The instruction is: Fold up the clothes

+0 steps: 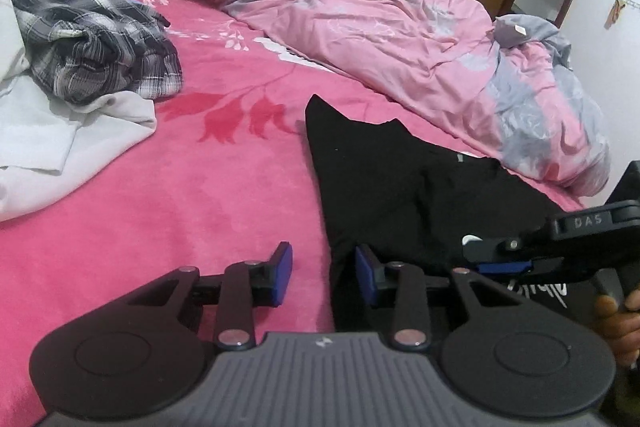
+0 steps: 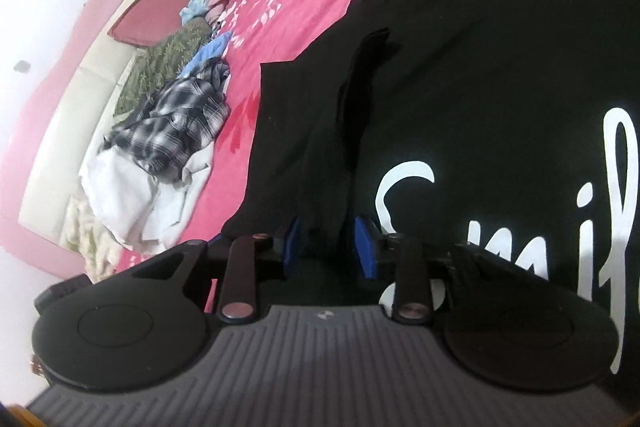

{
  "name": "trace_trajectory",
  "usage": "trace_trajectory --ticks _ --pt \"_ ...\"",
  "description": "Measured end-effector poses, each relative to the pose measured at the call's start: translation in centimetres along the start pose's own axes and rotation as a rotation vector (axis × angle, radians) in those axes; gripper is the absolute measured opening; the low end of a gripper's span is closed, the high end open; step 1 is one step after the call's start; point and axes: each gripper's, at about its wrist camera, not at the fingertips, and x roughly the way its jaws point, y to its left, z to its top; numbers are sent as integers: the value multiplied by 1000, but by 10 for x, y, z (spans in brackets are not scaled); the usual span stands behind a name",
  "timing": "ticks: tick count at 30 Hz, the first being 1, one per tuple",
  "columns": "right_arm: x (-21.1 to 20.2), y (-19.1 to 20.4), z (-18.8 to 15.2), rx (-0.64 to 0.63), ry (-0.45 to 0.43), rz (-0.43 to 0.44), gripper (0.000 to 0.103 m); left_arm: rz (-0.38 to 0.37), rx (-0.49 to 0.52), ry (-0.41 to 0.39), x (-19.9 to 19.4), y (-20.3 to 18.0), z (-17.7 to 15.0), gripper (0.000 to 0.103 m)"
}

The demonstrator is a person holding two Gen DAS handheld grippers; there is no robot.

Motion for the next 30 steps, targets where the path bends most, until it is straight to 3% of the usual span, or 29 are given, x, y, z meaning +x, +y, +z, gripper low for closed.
trace_trajectory --ticks 1,4,7,13,19,23,27,30 --pt "0 0 -1 -2 -1 -5 8 3 1 1 0 0 0 36" --pt "-8 -1 -5 13 -23 -1 0 5 -1 5 0 1 0 36" --pt "-18 -3 -10 39 -59 12 0 5 -7 9 0 2 0 35" --pt "-19 -6 -22 76 -51 39 0 5 -10 14 -1 3 0 34" --pt "-22 -8 -27 48 -28 -38 1 -2 -19 21 -7 7 2 34" --pt "-35 17 -26 -111 -69 -120 4 -19 -48 -10 -22 17 6 39" --pt "-29 45 -18 -289 -109 -147 4 -108 -98 -65 -26 20 11 42" --pt "-11 53 -13 -395 -113 -183 4 -90 -104 -45 -8 13 10 44"
